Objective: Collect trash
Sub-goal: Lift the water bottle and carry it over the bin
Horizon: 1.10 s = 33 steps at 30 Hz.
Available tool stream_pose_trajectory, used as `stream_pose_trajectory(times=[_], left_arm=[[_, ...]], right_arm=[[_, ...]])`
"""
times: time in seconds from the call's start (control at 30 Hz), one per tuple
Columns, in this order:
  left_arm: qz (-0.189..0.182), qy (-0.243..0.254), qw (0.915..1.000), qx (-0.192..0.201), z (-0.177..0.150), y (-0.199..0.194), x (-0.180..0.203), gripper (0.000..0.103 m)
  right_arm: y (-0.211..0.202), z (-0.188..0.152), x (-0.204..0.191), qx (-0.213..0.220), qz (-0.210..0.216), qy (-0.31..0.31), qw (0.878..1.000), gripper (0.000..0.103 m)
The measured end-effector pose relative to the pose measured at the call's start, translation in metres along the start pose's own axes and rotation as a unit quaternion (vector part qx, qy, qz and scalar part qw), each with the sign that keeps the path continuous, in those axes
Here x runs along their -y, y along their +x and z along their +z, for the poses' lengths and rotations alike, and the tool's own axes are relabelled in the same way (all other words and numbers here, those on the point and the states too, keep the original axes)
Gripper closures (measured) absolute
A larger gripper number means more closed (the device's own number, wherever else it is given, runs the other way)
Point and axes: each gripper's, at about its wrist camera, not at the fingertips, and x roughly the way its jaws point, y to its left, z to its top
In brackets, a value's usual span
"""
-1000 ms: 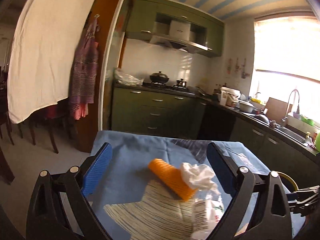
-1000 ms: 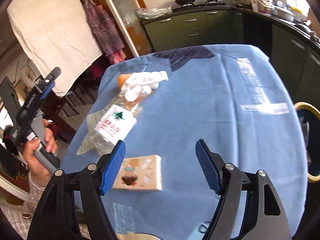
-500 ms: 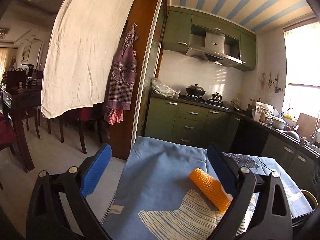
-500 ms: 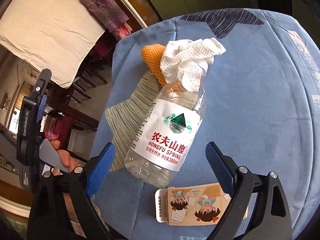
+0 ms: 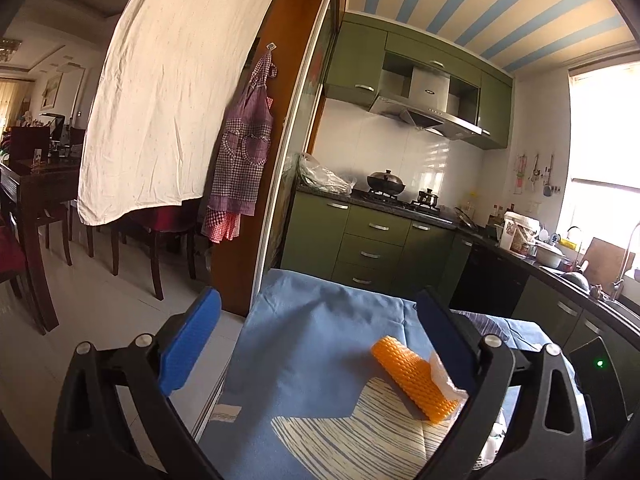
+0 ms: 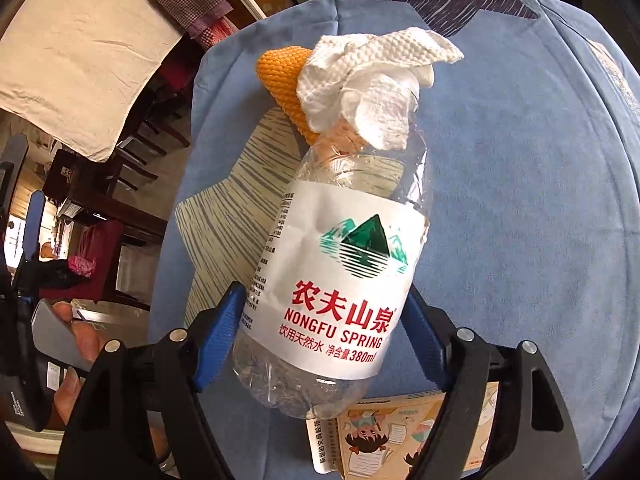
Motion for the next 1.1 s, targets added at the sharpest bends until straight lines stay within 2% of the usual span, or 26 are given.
stream_pose_trajectory(times=[0.17, 0.33, 0.57, 0.63, 0.83, 1.1], left_arm=[[-0.002, 0.006, 1.0000, -0.003, -0.003, 0.001, 0.003, 0.009], [-0.003, 0.014, 0.9999, -0.007, -0.005, 0.004, 0.006, 0.009], [-0.001, 0.017, 0.9998, -0.009, -0.005, 0.005, 0.007, 0.009], [-0.003, 0.017, 0.9998, -0.011, -0.005, 0.006, 0.007, 0.009], [-0.005, 0.025, 0.9996, -0.014, -0.008, 0.008, 0.010, 0.009], [-0.004, 0.036, 0.9992, -0.016, -0.010, 0.010, 0.013, 0.009]], right_arm=[[-0.010, 0.004, 0.008, -0.022, 0.001, -0.019, 1.000, 0.033], [-0.029, 0.009, 0.022, -0.058, 0.028, -0.024, 0.998, 0.033], [-0.054, 0.005, 0.036, -0.109, 0.004, -0.050, 0.993, 0.034], [-0.063, 0.001, 0.043, -0.110, -0.018, -0.059, 0.992, 0.035], [-0.071, -0.010, 0.063, -0.101, -0.121, -0.106, 0.982, 0.034], [-0.064, 0.002, 0.082, -0.117, -0.163, -0.118, 0.973, 0.034]])
